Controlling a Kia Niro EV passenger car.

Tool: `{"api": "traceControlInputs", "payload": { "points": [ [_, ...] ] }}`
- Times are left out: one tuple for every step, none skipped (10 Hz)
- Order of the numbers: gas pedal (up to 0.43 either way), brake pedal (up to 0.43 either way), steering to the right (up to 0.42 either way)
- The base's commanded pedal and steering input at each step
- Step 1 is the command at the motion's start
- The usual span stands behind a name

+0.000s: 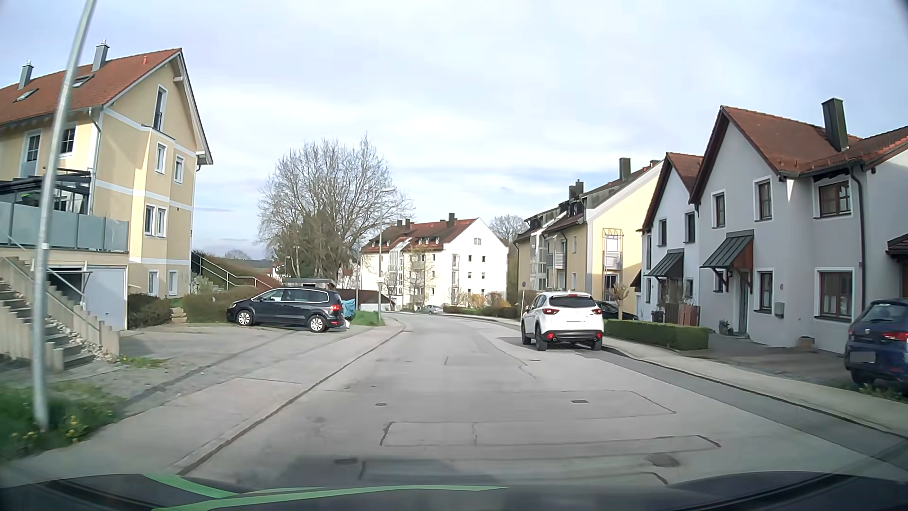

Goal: Follow the waypoints while adhering to traffic rules and regulations

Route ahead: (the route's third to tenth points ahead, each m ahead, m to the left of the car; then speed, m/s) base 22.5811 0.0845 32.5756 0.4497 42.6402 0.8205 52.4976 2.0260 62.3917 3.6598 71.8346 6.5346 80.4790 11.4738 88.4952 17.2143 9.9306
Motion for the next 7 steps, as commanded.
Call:
{"api": "traceControlInputs", "payload": {
  "points": [
    [0.000,0.000,0.002],
    [0.000,0.000,0.002],
    [0.000,0.000,0.002],
    [0.000,0.000,0.002],
    [0.000,0.000,0.002],
    [0.000,0.000,0.002],
    [0.000,0.000,0.002]
  ]
}}
